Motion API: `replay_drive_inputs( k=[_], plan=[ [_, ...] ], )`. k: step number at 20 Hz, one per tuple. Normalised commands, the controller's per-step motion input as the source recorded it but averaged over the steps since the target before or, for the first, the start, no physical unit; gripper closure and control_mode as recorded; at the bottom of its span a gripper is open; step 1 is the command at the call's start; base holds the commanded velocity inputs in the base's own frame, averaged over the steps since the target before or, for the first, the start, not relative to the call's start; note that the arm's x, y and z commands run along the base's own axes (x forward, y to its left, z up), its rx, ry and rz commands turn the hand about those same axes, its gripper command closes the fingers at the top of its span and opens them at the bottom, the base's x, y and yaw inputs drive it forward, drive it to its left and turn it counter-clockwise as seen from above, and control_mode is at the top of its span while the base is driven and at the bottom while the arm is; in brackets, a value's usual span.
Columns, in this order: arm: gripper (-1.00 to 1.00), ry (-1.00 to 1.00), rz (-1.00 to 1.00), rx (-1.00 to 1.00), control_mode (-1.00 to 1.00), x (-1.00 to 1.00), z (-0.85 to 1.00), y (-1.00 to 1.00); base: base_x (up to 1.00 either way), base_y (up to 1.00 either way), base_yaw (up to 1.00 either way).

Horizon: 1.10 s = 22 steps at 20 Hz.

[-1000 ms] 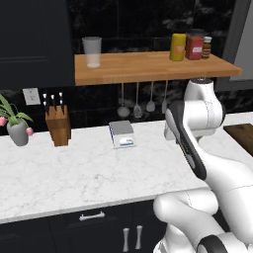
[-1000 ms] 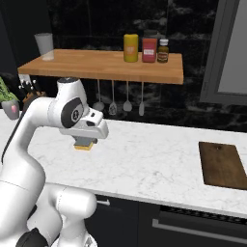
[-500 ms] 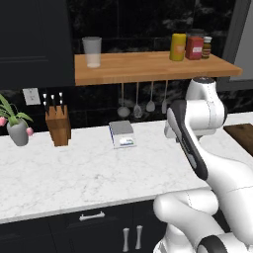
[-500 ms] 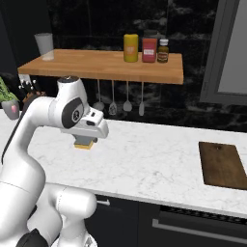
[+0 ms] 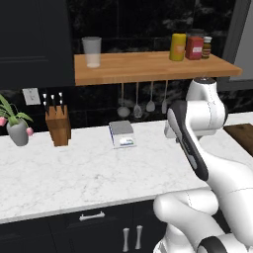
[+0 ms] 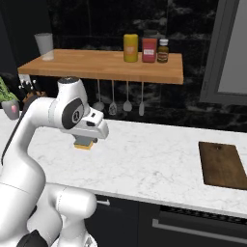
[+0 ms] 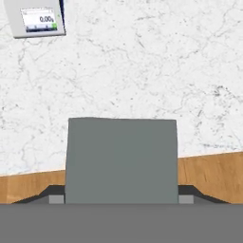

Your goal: Pick up the sponge from the counter and clean the cutting board by briefly scrubbing or pressing down on the cutting board. Once finished, release the sponge.

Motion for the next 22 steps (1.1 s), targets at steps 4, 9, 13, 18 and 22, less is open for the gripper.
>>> replay_drive_inputs(
  k=[4, 9, 13, 18, 22],
  plan=[
    [1.0, 0.0, 0.0, 0.0, 1.0, 0.0, 0.0, 0.0, -0.29, -0.71, 0.0],
    [1.0, 0.0, 0.0, 0.0, 1.0, 0.0, 0.0, 0.0, -0.27, -0.83, 0.0],
    [1.0, 0.0, 0.0, 0.0, 1.0, 0.0, 0.0, 0.0, -0.04, -0.74, 0.0],
    [1.0, 0.0, 0.0, 0.0, 1.0, 0.0, 0.0, 0.0, 0.0, -0.64, 0.0],
    [1.0, 0.0, 0.0, 0.0, 1.0, 0.0, 0.0, 0.0, 0.1, -0.41, 0.0]
  ],
)
